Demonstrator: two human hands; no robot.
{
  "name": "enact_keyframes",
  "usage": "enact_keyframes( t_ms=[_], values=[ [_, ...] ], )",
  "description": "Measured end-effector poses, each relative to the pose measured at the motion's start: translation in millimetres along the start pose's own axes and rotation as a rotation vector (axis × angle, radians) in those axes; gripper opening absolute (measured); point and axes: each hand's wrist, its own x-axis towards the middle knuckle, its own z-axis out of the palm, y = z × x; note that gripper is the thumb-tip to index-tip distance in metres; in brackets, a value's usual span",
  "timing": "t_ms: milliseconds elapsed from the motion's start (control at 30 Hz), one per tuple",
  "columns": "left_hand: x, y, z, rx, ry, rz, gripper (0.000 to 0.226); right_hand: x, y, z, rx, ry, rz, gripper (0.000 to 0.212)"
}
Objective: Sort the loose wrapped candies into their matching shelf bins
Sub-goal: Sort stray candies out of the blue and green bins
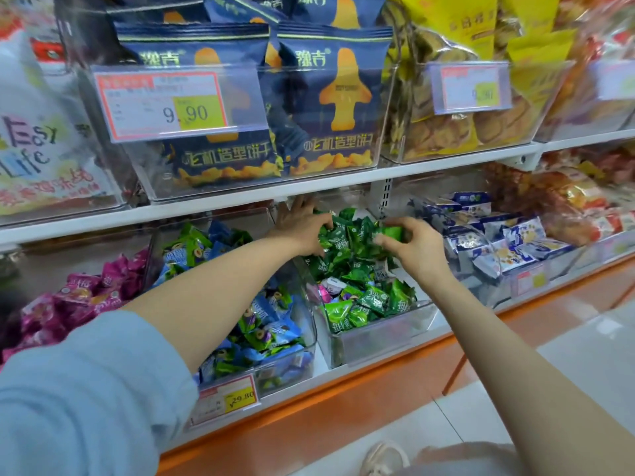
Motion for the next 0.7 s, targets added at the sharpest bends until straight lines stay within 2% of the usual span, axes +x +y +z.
enact_keyframes(
  t_ms=[133,267,367,433,500,633,700],
  values=[
    [-12,1,1,-0.053,0.023,-0.010,0.068,16,-10,19,0.184,0.044,0.031,0.033],
    [-17,7,3,-0.131,0.153,-0.012,0.079,21,-14,32,0.212,-0.006,0.035,0.034],
    [-17,16,2,-0.163,0.262,0.145,0.081,22,-14,39,0.237,-0.038,0.048,0.035],
    [-14,20,4,-0.073,0.207,0.276,0.082,23,-11,38,0.187,-0.038,0.053,0.032],
    [-8,19,8,0.091,0.066,0.340,0.083,26,-5,29,0.117,-0.051,0.043,0.027],
    [2,17,14,0.194,-0.089,0.271,0.079,31,16,11,-0.193,-0.039,-0.030,0.023],
    [6,18,15,0.192,-0.102,0.234,0.077,28,24,12,-0.370,-0.139,-0.093,0.024]
  ],
)
